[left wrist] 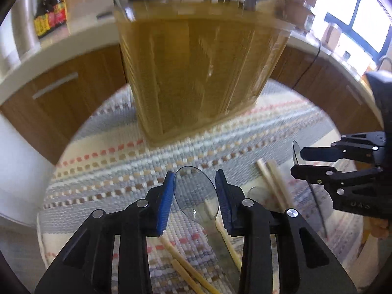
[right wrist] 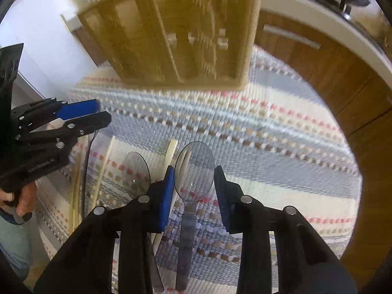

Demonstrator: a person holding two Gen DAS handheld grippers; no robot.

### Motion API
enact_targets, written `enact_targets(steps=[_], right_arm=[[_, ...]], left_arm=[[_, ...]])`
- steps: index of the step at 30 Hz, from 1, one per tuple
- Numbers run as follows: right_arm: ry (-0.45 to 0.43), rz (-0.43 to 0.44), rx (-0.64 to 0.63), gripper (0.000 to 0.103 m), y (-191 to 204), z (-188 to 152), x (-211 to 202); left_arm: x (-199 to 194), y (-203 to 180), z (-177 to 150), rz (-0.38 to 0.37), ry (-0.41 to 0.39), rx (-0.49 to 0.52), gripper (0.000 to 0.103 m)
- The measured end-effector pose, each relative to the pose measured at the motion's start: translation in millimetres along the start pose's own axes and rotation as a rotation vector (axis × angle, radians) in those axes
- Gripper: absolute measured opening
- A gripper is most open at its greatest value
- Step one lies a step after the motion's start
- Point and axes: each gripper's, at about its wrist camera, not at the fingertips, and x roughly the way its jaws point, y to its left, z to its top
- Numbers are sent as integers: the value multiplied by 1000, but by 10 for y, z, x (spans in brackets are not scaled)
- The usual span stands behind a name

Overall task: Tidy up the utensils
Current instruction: 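Lift the clear spoon with the right tool while the left tool carries its spoon over the basket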

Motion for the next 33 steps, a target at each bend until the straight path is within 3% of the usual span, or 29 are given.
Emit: enact_targets(steps=[8,14,18,24,30,33], right_arm=[[-276,17,-21,30,-54,59,-895],[-479,42,-11,30,-28,350,-1469],[-597,11,-19,30,9,652,-1724],[-762,-105,5,30,-30,1093,-1807],[-898,-158,43,30,-123,1287,-1651],[-923,-187,45,30,-153,1344,-1476]], left_arm=[[-913,32,200,-11,-269,-16,31],[-1493,-84,657,34,-503,-14,31],[-1681,-123,957,96,-602,7,31],[-1729,-233,1289,199,-708,42,31],[-1486,-202,1373,269,-755,42,31],[-1288,-167,1379,304,-755,48,31]])
